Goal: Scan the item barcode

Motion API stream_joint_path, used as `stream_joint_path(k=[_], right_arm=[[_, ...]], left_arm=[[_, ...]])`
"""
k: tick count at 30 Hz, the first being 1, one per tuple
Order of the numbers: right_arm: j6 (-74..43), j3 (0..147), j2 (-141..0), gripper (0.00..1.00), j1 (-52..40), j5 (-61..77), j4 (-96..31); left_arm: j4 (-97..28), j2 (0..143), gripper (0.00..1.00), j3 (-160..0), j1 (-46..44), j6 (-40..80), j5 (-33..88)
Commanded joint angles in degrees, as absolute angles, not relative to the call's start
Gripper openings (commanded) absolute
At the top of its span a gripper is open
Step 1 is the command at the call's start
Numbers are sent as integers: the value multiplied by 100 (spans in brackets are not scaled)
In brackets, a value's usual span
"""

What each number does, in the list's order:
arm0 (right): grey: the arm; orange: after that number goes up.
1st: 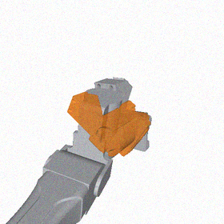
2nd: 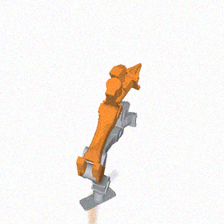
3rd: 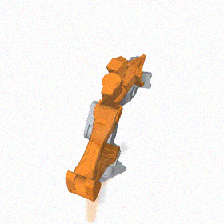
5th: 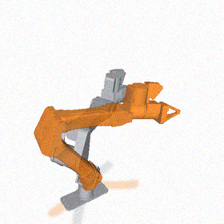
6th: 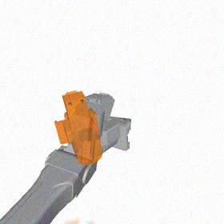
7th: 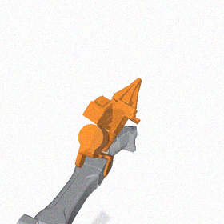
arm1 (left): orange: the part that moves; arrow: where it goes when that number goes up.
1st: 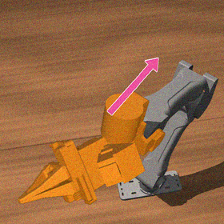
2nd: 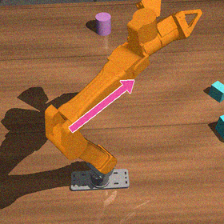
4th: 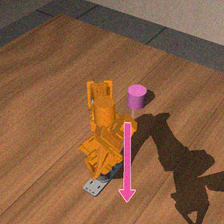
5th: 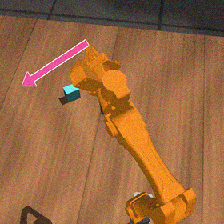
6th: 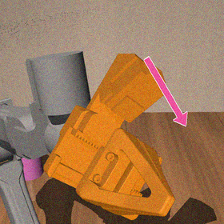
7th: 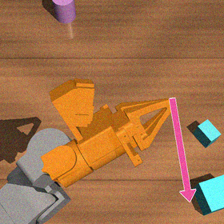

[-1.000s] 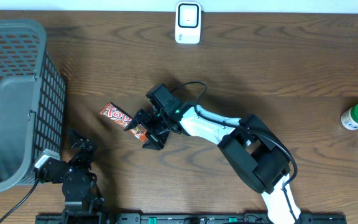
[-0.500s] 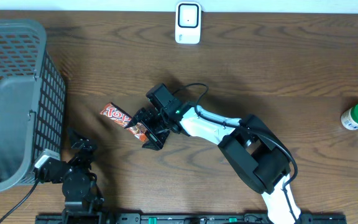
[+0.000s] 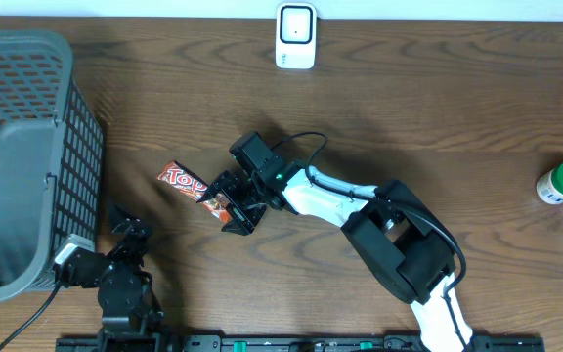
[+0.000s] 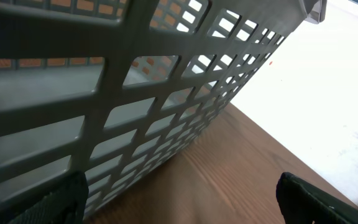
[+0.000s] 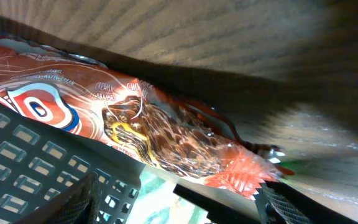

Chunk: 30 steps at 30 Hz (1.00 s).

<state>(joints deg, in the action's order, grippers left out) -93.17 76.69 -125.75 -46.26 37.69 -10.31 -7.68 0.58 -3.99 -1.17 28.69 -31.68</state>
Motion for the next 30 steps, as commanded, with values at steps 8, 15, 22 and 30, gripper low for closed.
stream_joint_path(k=[8, 15, 22, 30], right_arm=[[-8335, 6978, -13834, 99, -4383, 1636, -1826], [-7413, 6978, -13546, 99, -4364, 950, -1761], [-7520, 6960, -13574, 99, -4477, 357, -1575], [-7513, 6960, -13603, 86, -4471, -237, -1306]], left_arm=[[-895, 23, 97, -296, -97, 2860, -3262], [-895, 23, 97, -296, -97, 2858, -3262], [-895, 23, 97, -296, -97, 2858, -3262], [-895, 23, 97, -296, -97, 2860, -3262]])
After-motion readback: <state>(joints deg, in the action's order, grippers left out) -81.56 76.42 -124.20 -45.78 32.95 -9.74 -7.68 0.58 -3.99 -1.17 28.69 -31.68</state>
